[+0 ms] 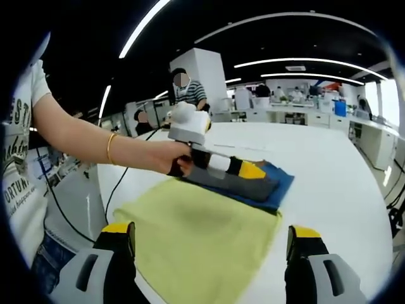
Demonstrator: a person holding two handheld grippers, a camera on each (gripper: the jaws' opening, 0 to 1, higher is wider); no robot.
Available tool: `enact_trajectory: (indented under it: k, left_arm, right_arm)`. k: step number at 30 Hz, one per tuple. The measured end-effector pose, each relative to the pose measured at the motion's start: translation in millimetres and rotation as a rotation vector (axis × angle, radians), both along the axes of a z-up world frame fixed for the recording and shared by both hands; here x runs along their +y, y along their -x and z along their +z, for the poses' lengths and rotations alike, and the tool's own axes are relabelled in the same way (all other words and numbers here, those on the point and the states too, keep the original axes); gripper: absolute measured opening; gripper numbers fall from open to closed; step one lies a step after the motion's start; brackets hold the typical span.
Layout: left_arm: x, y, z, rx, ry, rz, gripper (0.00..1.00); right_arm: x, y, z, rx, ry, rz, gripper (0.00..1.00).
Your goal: Fold the garment on the visible template until the final outline fits inside the template.
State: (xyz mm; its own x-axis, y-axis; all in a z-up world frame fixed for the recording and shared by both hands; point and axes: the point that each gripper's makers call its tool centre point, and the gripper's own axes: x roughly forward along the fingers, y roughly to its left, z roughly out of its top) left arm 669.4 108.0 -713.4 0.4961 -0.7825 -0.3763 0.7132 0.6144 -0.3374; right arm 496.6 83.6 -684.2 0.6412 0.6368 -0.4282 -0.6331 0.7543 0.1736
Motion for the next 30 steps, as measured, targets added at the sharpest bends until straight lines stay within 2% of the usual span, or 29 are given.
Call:
enact_trajectory:
  k: [2,4,9,20,23,30]
  left_arm:
    - [9,-0.1,4.7,-0.011,-0.011,0.018,0.59]
    - [15,0.3,12.4,-0.019,0.021,0.033,0.66]
    - [31,8.4,19.9,-0.053,0.012,0.022,0.79]
    - [69,35.3,35.5,-0.136,0.007,-0.003,0.98]
    - [81,43.6,34.6,-0.138,-0.017,-0.008,0.99]
    - [103,66.6,39.8,-0.163,-0.017,-0.011,0.99]
  right_arm:
    - [3,-1,-0.6,0.009,-0.007,0.014,0.99]
    - [7,-1,0.5,0.013,-0.020,0.028,0.99]
    - [12,-3,2.6,0.009,-0.013,0.056,0.99]
    - [26,0,2.8,-0.003,0.012,0.130,0.99]
    - [29,2,1.5,0.006,0.013,0.151,0.99]
    - [36,6,-1.7,0.018,0.042,0.197,0.99]
